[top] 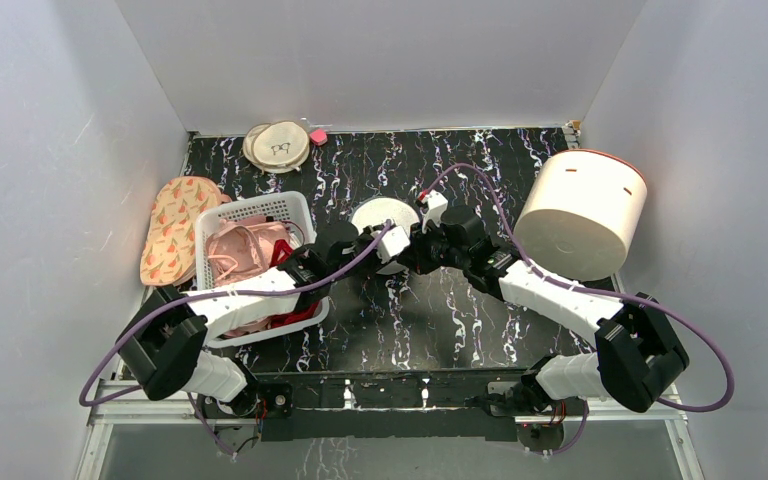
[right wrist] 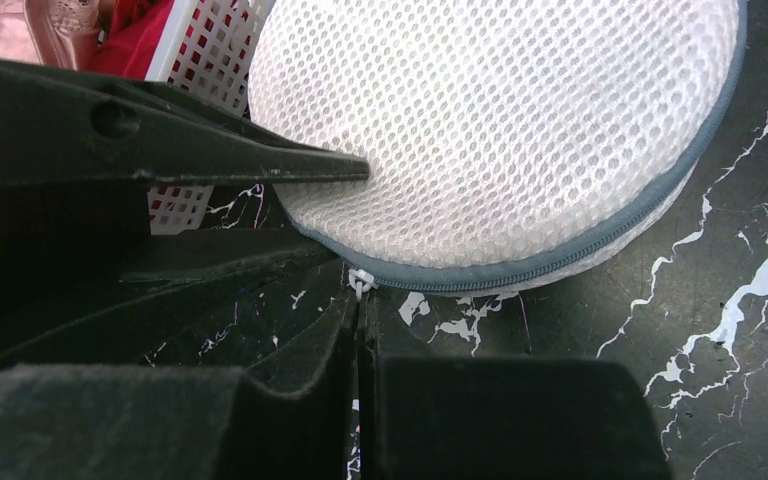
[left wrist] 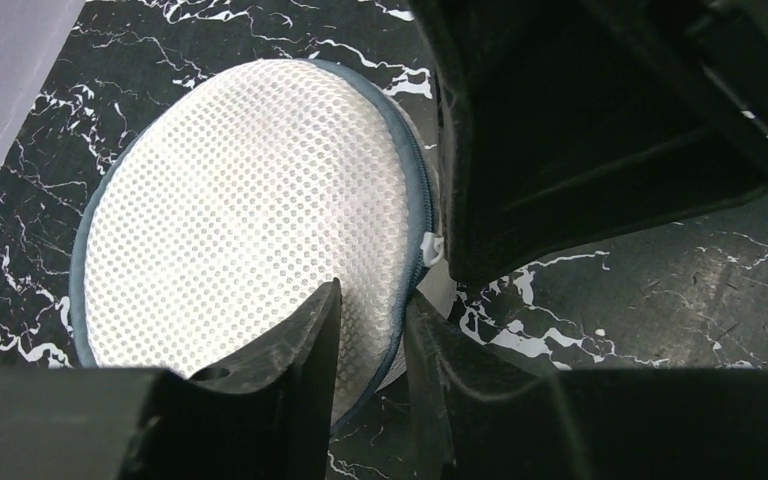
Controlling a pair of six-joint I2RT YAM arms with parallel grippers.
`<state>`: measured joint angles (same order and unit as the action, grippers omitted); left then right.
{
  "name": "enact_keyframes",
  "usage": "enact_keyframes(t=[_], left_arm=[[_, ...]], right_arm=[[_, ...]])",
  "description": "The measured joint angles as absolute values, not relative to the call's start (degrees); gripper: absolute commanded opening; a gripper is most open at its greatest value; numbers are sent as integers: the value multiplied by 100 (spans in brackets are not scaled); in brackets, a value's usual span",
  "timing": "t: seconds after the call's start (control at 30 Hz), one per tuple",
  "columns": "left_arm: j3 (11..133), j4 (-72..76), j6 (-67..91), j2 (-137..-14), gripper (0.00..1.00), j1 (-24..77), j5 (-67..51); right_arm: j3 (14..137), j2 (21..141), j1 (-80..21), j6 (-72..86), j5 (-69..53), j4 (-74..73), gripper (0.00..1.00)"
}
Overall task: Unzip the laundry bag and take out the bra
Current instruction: Unzip the laundry bag at the center of the board.
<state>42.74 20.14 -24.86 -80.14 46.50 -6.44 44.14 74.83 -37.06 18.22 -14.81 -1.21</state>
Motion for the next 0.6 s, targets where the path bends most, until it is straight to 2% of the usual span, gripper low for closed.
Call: enact_keyframes(t=[0.13,0.27,0.4,0.6], left_arm=[[4351,1918,-2488,-8029,18,4696,-633],[4351,1892,-2536,-8029,7,4775,-545],[4412,1761,-2576,-8029,0,4829,-486],[4421,1752,-2637,-8003,0,4856,-460]], right_arm=[[4414,7483,-3706,1841,-1417,-119,0],[4414,7481,-3706,1881,-1299,-121,0],[4353,7397,-3708,1975,-1103,-126,0],[4333,7354,-3645,2053,-738,-215,0]])
